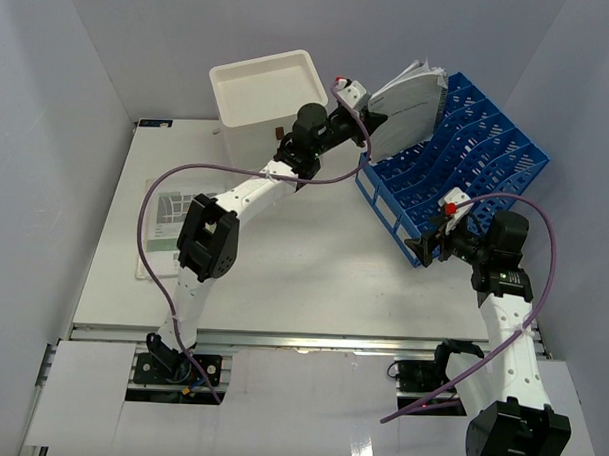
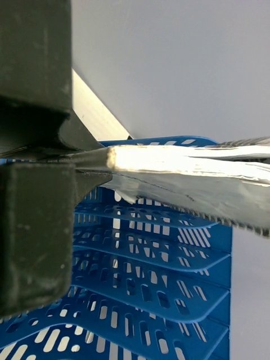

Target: Organize the desk

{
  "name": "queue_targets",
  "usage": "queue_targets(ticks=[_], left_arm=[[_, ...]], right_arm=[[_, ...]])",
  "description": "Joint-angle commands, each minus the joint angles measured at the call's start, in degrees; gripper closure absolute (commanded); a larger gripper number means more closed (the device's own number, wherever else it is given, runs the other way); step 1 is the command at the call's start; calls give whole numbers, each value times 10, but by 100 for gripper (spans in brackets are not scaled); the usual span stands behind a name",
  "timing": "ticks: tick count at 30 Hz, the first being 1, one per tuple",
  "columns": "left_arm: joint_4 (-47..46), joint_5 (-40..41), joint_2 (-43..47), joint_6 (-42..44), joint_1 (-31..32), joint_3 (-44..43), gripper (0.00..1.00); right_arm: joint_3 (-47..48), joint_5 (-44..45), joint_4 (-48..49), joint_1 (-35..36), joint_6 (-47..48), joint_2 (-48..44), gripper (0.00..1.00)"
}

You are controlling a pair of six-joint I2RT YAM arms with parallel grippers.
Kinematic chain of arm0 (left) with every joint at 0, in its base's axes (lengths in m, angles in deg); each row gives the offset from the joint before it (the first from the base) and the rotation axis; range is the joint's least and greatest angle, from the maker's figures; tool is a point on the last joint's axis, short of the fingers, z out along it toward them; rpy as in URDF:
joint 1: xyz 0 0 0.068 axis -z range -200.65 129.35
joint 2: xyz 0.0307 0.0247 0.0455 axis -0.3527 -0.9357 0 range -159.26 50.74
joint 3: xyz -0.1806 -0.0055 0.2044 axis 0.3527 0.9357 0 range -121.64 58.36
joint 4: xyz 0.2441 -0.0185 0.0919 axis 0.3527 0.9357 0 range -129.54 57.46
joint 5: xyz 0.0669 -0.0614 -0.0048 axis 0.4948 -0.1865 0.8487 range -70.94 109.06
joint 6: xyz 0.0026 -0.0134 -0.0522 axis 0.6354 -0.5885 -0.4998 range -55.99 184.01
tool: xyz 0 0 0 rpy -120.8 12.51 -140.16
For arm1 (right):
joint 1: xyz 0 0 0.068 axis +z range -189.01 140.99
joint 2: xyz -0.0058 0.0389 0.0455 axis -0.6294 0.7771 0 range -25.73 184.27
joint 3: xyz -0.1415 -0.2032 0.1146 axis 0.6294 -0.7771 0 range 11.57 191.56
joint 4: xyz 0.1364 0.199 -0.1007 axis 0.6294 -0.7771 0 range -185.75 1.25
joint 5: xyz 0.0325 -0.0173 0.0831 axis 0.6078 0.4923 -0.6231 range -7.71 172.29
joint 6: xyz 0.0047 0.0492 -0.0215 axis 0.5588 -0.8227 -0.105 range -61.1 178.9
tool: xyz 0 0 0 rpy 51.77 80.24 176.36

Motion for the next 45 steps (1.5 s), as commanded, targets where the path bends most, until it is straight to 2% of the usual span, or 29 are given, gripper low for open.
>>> queue_targets(ticks=[1,7,15,21,37,45], left_arm=[[-54,47,140,31,1,20,100],[-71,77,170,49,1,28,100],[-68,107,149,70,1,-12,100],[-40,79,111,65,1,-55,100],[-33,-11,64,39,1,-21,100],[15,-105,41,43,-6,-28,100]], right_arm=[[-9,-16,25,-3,-8,-11,17],[-9,-19,26,-3,-9,-11,16],[-10,-22,25,-3,-10,-13,16],[-10,-23,25,-3,-10,-12,16],[-10,-20,24,-3,-11,-11,16],[-10,-22,25,-3,-11,-12,16]])
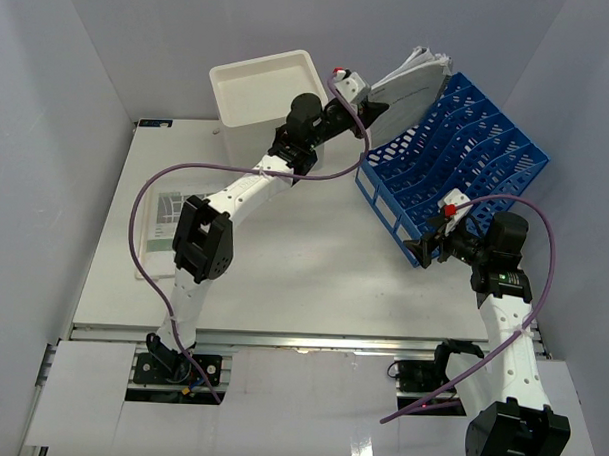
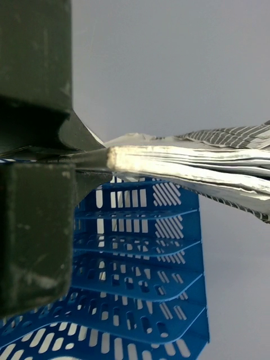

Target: Organize the desk

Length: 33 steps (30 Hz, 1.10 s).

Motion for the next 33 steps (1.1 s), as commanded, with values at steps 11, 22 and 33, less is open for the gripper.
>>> queue_targets(ticks=[11,22,33], left_arm=[[22,-92,-68,-40,-35,-50,100],[-25,-84,-100,-50,-37,-77,100],[-104,-66,-92,-101,-37,-73,100]], right_arm=[[-2,-10,17,-3,-7,-10,16],[-3,-16,17,-3,-9,-9,16],[-3,-19,19,-3,-10,-8,16]])
